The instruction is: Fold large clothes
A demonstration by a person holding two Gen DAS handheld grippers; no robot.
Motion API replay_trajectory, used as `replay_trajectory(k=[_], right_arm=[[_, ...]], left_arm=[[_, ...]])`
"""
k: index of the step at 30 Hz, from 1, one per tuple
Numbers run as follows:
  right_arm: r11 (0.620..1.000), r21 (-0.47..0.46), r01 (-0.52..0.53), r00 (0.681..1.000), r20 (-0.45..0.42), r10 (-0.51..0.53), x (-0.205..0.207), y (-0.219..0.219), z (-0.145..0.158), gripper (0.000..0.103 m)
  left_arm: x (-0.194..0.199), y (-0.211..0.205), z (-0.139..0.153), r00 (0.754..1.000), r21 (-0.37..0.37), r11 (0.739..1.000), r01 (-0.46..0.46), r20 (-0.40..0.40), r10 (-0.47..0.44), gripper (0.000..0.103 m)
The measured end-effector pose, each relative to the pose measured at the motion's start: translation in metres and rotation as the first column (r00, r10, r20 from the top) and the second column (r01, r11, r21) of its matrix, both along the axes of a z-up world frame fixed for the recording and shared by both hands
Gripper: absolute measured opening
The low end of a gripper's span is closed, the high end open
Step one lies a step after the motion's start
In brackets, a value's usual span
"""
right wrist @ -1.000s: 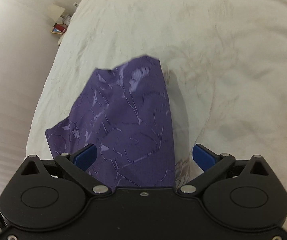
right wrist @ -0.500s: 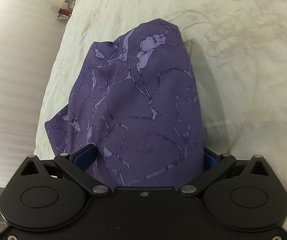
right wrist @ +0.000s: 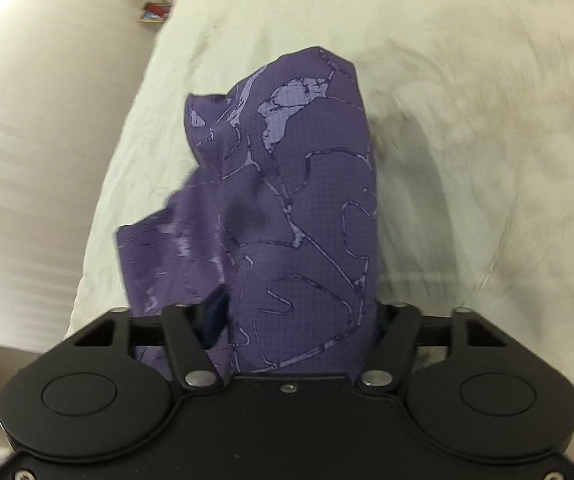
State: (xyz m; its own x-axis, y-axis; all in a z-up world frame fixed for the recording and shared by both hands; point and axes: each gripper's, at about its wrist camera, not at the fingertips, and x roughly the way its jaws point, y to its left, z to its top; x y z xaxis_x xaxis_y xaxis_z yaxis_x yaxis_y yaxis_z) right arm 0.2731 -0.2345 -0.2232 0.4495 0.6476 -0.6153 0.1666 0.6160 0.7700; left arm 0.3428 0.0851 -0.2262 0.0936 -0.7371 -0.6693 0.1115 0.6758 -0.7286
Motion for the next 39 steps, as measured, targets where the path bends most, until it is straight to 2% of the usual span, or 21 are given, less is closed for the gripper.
replay_trajectory(k=[3, 7, 15, 17, 18, 21, 25, 29, 35, 36, 39], right_arm=[[0.998, -0.053, -0.046, 0.998, 0.050, 0.049, -0.003, -0.015, 0.018, 0.063], [0.991, -0.116, -0.064, 0.993, 0.089, 0.074, -0.006, -0.057, 0.037, 0.063], [0.968, -0.249, 0.023, 0.990, 0.139, 0.012, -0.012, -0.171, 0.059, 0.065], [0.957, -0.283, 0.061, 0.990, 0.140, -0.022, -0.016, -0.197, 0.057, 0.074], [0.945, -0.320, 0.072, 0.991, 0.127, -0.033, -0.017, -0.202, 0.054, 0.082], [0.871, -0.487, 0.068, 0.997, 0.010, -0.072, -0.024, -0.212, 0.038, 0.084], [0.875, -0.466, 0.132, 0.991, 0.038, -0.129, -0.056, -0.224, 0.035, 0.085], [0.877, -0.446, 0.182, 0.983, 0.111, -0.147, -0.066, -0.225, 0.048, 0.096], [0.858, -0.459, 0.230, 0.971, 0.171, -0.168, -0.064, -0.223, 0.062, 0.103], [0.857, -0.460, 0.232, 0.970, 0.174, -0.170, -0.063, -0.223, 0.062, 0.103], [0.855, -0.467, 0.224, 0.972, 0.169, -0.162, -0.061, -0.225, 0.063, 0.103]], left_arm=[[-0.011, -0.023, 0.009, 0.999, -0.020, 1.000, 0.009, 0.035, -0.009, 0.083], [-0.017, -0.066, 0.017, 0.997, -0.062, 0.998, 0.026, 0.068, -0.021, 0.083], [0.001, -0.168, 0.035, 0.976, -0.095, 0.988, 0.120, 0.192, -0.100, 0.083], [-0.001, -0.182, 0.032, 0.975, -0.036, 0.992, 0.118, 0.196, -0.109, 0.083], [-0.003, -0.187, 0.028, 0.975, 0.015, 0.994, 0.108, 0.192, -0.109, 0.082], [-0.016, -0.191, 0.015, 0.978, 0.209, 0.972, 0.102, 0.158, -0.137, 0.082], [-0.038, -0.169, 0.025, 0.973, 0.257, 0.963, 0.080, 0.191, -0.132, 0.082], [-0.054, -0.177, 0.069, 0.922, 0.317, 0.947, 0.060, 0.345, -0.174, 0.082], [-0.047, -0.220, 0.122, 0.814, 0.299, 0.953, 0.038, 0.544, -0.203, 0.082], [-0.041, -0.235, 0.123, 0.805, 0.295, 0.955, 0.041, 0.557, -0.206, 0.083], [-0.024, -0.263, 0.123, 0.798, 0.290, 0.956, 0.033, 0.569, -0.200, 0.083]])
